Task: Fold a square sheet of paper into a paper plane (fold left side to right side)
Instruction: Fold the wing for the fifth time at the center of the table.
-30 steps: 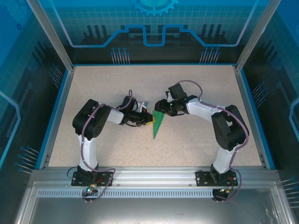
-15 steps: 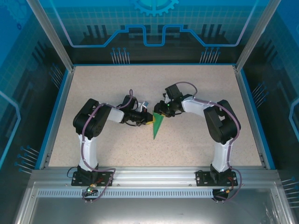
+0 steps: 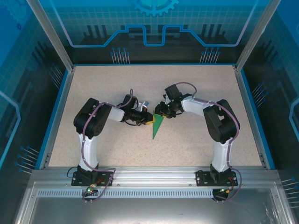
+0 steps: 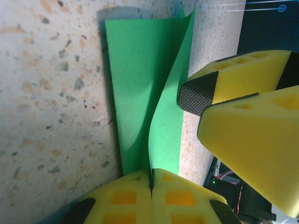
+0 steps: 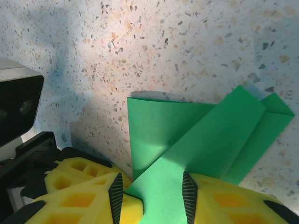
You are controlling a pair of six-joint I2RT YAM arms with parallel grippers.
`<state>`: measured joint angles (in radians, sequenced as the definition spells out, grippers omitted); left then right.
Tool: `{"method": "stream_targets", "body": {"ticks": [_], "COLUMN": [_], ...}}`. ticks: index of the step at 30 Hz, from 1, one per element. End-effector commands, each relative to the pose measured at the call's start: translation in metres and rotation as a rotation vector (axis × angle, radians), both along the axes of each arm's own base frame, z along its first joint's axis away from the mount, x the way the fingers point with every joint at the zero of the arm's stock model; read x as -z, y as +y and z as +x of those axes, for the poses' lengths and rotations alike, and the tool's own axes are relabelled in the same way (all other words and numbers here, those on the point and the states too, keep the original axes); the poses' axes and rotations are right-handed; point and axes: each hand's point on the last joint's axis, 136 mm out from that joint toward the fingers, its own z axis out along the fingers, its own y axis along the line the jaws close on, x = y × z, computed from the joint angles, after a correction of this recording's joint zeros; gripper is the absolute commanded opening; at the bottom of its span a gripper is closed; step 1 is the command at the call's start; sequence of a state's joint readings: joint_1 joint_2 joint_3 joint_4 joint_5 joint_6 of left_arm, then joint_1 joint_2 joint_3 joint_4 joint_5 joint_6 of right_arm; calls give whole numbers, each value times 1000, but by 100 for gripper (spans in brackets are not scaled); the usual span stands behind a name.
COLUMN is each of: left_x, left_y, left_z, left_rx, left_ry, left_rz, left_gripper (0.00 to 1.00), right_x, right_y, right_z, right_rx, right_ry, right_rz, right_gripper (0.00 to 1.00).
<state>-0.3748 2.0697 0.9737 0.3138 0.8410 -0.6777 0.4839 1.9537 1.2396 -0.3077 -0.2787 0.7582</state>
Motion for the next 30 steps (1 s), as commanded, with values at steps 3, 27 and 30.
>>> {"method": "stream_targets", "body": {"ticks": [3, 27, 30], "left_x": [38, 10, -5], "left_y": [5, 14, 26], "left_z": [3, 0, -4], "left_rx": [-29, -67, -96], "left_ry": [7, -45, -64], "left_rz": [106, 109, 111], "left_gripper": [2, 26, 30], "right_x": [13, 51, 54], "right_y": [-4, -33, -34], "right_z": [-7, -33, -35], "right_rx": [-6, 49, 52], "right_ry": [40, 163, 169], "right_rz": [-47, -144, -145], "right_gripper": [41, 38, 38]}}
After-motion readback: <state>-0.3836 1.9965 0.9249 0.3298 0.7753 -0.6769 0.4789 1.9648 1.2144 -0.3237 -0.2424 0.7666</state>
